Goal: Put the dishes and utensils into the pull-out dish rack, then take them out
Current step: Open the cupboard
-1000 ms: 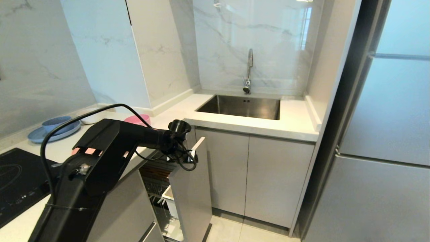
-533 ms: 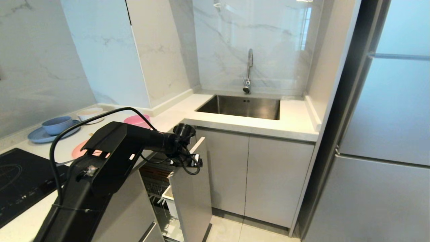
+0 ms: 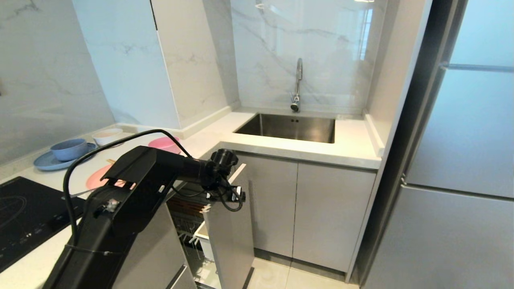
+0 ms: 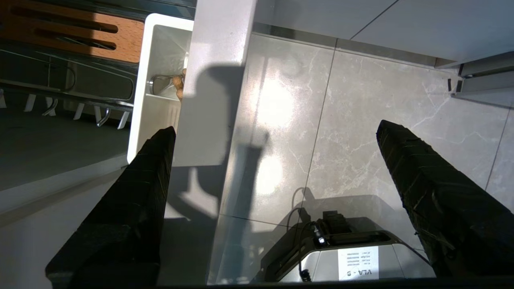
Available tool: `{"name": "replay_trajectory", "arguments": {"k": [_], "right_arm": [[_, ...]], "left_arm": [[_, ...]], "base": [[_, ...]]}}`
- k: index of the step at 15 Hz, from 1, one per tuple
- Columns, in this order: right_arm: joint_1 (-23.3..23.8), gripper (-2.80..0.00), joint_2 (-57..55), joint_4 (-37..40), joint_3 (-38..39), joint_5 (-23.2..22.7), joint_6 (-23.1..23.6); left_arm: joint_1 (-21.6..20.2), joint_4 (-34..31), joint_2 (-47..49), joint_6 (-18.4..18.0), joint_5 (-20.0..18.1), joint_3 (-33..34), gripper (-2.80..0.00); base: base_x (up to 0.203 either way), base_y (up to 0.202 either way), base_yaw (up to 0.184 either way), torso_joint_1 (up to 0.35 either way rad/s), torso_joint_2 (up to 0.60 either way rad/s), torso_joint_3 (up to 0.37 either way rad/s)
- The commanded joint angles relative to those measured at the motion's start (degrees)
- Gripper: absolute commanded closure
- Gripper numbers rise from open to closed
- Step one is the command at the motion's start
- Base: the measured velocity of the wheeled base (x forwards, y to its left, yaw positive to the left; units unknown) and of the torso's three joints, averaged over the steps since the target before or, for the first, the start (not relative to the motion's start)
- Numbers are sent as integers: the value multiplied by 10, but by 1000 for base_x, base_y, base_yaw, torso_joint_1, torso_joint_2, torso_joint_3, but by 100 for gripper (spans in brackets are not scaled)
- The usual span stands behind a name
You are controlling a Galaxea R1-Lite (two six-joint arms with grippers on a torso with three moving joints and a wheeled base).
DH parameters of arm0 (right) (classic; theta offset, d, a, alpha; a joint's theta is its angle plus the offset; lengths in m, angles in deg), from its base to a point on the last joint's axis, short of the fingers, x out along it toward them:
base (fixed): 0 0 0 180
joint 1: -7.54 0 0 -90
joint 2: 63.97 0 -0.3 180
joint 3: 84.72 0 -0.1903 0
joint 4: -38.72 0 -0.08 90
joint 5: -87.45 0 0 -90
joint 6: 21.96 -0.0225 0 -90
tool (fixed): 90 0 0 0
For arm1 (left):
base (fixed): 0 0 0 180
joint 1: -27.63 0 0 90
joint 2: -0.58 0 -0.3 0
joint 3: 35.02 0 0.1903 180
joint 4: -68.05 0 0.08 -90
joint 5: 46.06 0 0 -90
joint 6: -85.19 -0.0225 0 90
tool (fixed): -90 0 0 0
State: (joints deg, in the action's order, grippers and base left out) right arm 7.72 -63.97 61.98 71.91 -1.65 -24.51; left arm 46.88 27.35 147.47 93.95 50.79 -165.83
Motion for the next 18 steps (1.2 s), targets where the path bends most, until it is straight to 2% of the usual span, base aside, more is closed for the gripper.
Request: {"name": "replay_trajectory", "arguments": {"k": [1, 8, 18], "right_arm": [[0, 0, 0, 0, 0, 1, 0], [0, 0, -1, 0, 0, 1, 0], [0, 0, 0, 0, 0, 0, 0]], "left_arm": [[7, -2, -4, 1, -1, 4, -280], [32, -2, -24, 24, -2, 17, -280], [63, -2, -33, 29, -6, 36, -280]], "base": [[0, 0, 0, 0, 0, 0], [0, 0, 0, 0, 0, 0], [0, 0, 0, 0, 0, 0]]}}
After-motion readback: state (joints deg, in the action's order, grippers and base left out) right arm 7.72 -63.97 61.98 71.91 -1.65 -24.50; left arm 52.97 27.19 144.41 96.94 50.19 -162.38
